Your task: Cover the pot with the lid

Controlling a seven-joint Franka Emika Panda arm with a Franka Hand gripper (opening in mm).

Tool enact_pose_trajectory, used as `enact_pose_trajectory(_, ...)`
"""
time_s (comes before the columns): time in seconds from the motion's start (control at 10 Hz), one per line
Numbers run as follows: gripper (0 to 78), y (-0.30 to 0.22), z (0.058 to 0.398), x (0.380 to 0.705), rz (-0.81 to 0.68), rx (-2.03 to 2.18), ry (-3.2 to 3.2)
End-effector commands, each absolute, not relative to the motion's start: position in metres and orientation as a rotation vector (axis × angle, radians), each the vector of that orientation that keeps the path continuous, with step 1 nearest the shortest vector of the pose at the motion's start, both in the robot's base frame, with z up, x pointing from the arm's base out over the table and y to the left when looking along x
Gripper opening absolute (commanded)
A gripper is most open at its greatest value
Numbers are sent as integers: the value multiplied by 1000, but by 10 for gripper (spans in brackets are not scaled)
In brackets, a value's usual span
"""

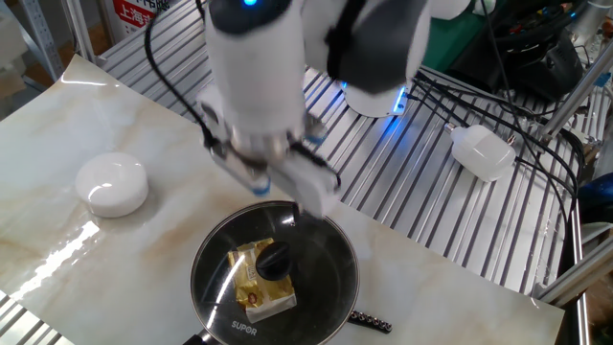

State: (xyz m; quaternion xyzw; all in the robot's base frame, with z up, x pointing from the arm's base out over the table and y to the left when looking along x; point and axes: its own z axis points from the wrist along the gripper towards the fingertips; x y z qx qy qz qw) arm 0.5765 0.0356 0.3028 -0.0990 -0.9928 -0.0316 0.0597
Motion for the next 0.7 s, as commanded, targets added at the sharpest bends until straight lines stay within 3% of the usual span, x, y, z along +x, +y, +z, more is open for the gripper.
enact_pose_trajectory(0.1, 774, 15, 305, 556, -95, -241, -3016)
enact_pose_trajectory(0.3, 774, 19, 298, 551, 65, -182, -3019)
enact_pose_trajectory(0.7, 774, 13, 303, 528, 94, -185, -3012)
